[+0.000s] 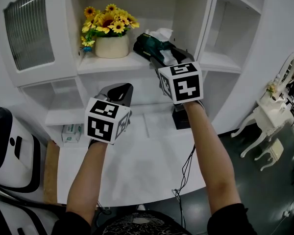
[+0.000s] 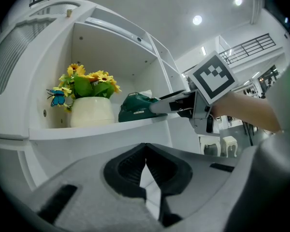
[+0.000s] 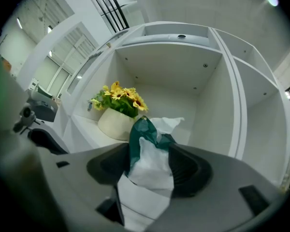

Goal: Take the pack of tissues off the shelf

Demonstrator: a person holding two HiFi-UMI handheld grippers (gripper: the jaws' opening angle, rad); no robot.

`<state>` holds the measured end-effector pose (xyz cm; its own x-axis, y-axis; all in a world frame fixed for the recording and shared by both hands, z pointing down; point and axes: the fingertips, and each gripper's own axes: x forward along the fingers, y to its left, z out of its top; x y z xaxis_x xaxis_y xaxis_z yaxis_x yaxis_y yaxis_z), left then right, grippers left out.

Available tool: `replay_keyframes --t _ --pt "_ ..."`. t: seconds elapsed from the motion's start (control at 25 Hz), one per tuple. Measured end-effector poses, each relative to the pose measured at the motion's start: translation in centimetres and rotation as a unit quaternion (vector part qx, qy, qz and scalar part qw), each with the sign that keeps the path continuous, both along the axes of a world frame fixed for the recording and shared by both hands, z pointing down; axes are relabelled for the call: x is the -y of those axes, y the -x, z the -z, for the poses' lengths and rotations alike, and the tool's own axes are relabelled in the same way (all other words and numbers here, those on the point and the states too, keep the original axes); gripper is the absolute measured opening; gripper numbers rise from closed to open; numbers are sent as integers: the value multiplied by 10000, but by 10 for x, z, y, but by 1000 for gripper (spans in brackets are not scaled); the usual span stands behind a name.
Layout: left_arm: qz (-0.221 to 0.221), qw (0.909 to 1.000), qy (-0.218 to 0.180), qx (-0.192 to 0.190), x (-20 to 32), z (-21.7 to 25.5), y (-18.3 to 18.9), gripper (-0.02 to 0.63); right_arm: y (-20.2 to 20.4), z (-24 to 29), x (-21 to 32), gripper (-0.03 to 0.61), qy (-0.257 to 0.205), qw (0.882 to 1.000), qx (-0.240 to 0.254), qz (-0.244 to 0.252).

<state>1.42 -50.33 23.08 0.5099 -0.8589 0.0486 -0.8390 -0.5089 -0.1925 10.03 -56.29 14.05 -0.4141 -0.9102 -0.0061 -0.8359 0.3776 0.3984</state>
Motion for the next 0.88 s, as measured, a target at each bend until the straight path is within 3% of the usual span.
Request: replay_keyframes --t 0.16,0.88 --pt "-23 10000 24 -11 0 -2 0 5 -2 -2 0 206 26 10000 -46 -9" --pt "-105 9999 29 -76 -1 -2 12 5 6 -3 -4 112 52 9999 -98 -4"
